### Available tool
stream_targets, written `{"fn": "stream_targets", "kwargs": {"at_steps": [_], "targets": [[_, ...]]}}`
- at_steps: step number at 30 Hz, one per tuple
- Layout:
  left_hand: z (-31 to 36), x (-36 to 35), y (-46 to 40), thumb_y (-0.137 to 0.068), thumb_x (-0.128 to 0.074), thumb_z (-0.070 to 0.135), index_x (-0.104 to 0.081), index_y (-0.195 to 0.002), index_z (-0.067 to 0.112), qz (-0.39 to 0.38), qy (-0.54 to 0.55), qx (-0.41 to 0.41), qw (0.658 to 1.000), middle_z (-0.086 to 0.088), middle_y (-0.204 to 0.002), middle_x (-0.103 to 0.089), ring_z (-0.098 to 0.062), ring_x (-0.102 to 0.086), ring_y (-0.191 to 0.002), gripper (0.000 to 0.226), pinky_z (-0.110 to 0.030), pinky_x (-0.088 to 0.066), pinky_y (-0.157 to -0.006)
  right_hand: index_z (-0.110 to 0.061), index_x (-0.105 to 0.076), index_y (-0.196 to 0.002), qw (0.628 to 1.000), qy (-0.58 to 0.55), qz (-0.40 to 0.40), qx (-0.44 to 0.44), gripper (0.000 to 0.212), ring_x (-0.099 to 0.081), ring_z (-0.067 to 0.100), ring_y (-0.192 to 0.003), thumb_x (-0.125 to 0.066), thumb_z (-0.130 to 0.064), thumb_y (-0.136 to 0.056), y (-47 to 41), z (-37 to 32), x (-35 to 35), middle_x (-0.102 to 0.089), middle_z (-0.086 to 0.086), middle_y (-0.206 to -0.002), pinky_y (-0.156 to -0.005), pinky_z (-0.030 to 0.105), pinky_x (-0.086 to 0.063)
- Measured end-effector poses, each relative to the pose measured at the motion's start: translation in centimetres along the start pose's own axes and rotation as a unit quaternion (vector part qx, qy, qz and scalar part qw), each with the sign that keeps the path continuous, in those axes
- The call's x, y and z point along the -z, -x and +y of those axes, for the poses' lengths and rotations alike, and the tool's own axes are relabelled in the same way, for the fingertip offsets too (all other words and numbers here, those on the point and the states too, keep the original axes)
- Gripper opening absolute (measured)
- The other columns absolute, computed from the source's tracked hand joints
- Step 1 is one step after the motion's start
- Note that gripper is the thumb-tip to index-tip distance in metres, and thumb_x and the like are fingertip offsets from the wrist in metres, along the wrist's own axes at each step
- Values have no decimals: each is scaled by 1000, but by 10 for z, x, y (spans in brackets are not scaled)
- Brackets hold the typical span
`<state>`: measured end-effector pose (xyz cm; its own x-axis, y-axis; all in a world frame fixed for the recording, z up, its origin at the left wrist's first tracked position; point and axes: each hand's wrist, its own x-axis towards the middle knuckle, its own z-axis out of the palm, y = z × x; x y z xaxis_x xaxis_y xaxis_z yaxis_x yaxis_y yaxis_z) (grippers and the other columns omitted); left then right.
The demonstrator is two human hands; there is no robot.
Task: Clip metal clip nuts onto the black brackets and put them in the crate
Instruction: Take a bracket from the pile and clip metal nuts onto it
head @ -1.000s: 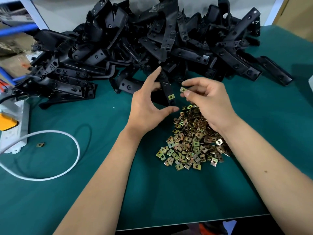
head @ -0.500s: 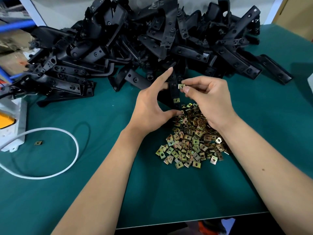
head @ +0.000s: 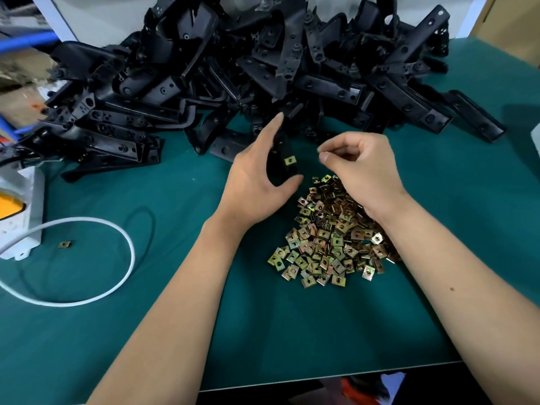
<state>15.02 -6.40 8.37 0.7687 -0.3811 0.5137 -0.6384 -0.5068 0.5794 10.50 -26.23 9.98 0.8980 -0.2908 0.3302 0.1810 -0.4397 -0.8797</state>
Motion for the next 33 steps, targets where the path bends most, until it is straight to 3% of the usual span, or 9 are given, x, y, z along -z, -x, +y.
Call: {"fn": "stream_targets", "kwargs": {"at_steps": [2, 4, 6, 10, 13, 17, 21, 28, 33], "targets": [[-3, 2, 0, -81, -82, 32, -32, -159, 23, 19, -8, 28, 999, 8, -144, -57, -6, -47, -131, 93, 7, -22, -98, -27, -80, -88, 996, 89, -8, 21, 9, -67, 0, -78, -77, -18, -89, 0, 1, 4, -73, -15, -80, -73, 12, -50], [-5, 3, 0, -81, -82, 34, -34, -158, 24, 36, -5, 56, 998, 2, -142, -59, -5, -45, -129, 92, 9, -20, -96, -26, -79, -91, 980, 189, -50, 35, 3, -64, 3, -82, -77, -24, -89, 0, 2, 7, -70, -16, -87, -77, 24, -52], [-5, 3, 0, -81, -82, 36, -34, -158, 25, 47, -2, 69, 996, 3, -140, -59, -5, -43, -129, 91, 9, -21, -96, -25, -78, -93, 956, 274, -91, 45, 6, -57, 12, -88, -78, -29, -89, -1, 3, 8, -64, -9, -91, -76, 29, -43], [-3, 2, 0, -81, -81, 42, -33, -157, 31, 49, 0, 69, 996, 9, -139, -59, -3, -46, -130, 90, -5, -30, -102, -21, -77, -87, 943, 305, -123, 45, 10, -53, 14, -85, -79, -31, -90, -2, 2, 10, -52, -17, -78, -76, 28, -35], [-4, 0, 0, -79, -83, 42, -32, -158, 30, 38, 7, 60, 997, 13, -123, -62, -3, -51, -122, 94, -1, -31, -100, -21, -73, -87, 958, 262, -108, 40, 11, -61, 12, -81, -77, -30, -91, -1, 1, 9, -62, -15, -80, -71, 29, -41], [-4, -2, -1, -72, -89, 40, -19, -163, 25, 10, 15, 40, 999, 15, -110, -62, 0, -56, -110, 116, 0, -33, -99, -20, -73, -88, 998, 43, -50, -12, 9, -67, 7, -69, -73, -25, -96, 1, -5, 5, -74, -4, -74, -67, 19, -52], [-3, -3, -1, -70, -91, 38, -21, -163, 17, 0, 26, 8, 1000, 26, -109, -60, 9, -57, -109, 118, -1, -34, -99, -18, -77, -96, 987, -126, -82, -58, 10, -65, 5, -70, -69, -13, -98, 4, -8, 2, -76, -1, -76, -65, 17, -52], [-1, -3, 1, -67, -95, 34, -31, -160, 14, -8, 30, 1, 1000, 22, -116, -60, 24, -48, -111, 114, -1, -31, -102, -14, -77, -105, 990, -121, -66, -41, 15, -72, 9, -76, -73, -6, -93, 2, -4, 2, -80, -1, -86, -70, 15, -52], [5, -1, 1, -67, -95, 35, -33, -160, 15, -20, 19, -13, 1000, 6, -124, -68, 0, -57, -118, 113, -2, -32, -103, -19, -79, -92, 994, -97, -25, -32, 10, -70, 8, -76, -78, -10, -89, 1, -2, 2, -79, -1, -85, -71, 22, -55]]}}
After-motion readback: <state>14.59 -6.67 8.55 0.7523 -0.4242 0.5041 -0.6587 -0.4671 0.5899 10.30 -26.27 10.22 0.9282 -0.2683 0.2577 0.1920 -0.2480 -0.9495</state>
